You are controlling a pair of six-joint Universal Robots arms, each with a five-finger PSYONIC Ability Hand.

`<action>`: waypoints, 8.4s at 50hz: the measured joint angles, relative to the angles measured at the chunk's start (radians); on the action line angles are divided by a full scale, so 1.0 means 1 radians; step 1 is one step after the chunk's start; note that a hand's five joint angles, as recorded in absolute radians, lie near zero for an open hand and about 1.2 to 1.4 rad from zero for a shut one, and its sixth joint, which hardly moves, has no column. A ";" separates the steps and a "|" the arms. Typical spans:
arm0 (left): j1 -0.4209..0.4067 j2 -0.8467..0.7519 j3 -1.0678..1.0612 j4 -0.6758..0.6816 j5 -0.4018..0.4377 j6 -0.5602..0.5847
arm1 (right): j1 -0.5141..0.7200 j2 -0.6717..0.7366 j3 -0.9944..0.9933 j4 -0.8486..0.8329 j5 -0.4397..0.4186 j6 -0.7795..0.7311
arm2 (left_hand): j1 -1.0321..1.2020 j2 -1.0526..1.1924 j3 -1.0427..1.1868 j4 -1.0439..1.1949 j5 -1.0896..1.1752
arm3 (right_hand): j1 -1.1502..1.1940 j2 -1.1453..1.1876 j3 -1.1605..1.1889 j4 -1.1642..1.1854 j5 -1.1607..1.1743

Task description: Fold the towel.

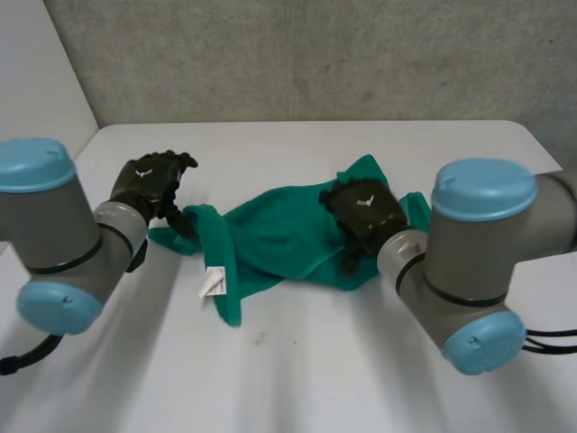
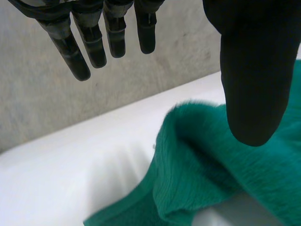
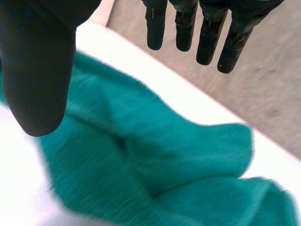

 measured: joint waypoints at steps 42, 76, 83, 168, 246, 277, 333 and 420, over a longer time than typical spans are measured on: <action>-0.297 -0.102 -0.275 0.231 -0.076 0.764 | -0.181 -0.140 0.167 0.045 -0.014 -0.142 | 0.424 0.420 0.417 0.420 0.419 | -0.001 -0.009 -0.007 -0.002 -0.013; -0.204 0.245 -0.279 0.350 -0.113 0.731 | -0.295 -0.006 -0.098 0.143 -0.189 -0.138 | 0.842 0.916 0.911 0.913 0.867 | -0.029 -0.042 -0.033 -0.027 -0.018; -0.197 0.398 -0.273 0.344 -0.109 0.604 | -0.316 0.100 -0.295 0.281 -0.367 -0.138 | 0.842 0.917 0.912 0.917 0.867 | -0.029 -0.042 -0.033 -0.027 -0.018; 0.075 0.029 -0.139 0.081 -0.017 0.279 | -0.352 0.145 -0.338 0.629 -0.041 -0.586 | 0.842 0.919 0.914 0.918 0.867 | 0.743 0.914 0.932 0.927 0.913; 0.232 0.044 -0.180 0.436 0.040 -0.043 | -0.424 0.084 0.083 0.027 -0.136 0.297 | 0.842 0.920 0.915 0.918 0.867 | 0.164 0.189 0.199 0.177 0.182; 0.231 0.047 -0.185 0.432 0.045 -0.044 | -0.404 0.256 -0.063 0.026 -0.146 0.437 | 0.842 0.920 0.915 0.918 0.867 | 0.754 0.906 0.710 0.780 0.893; 0.161 -0.129 0.004 0.172 0.037 0.122 | -0.371 0.249 -0.284 0.135 0.054 -0.570 | 0.842 0.920 0.915 0.918 0.867 | 0.754 0.918 0.936 0.931 0.913; 0.096 0.031 -0.270 0.368 0.061 0.108 | -0.748 0.203 -0.205 0.064 -0.011 -0.400 | -0.074 -0.075 -0.063 -0.071 -0.048 | 0.734 0.915 0.935 0.932 0.899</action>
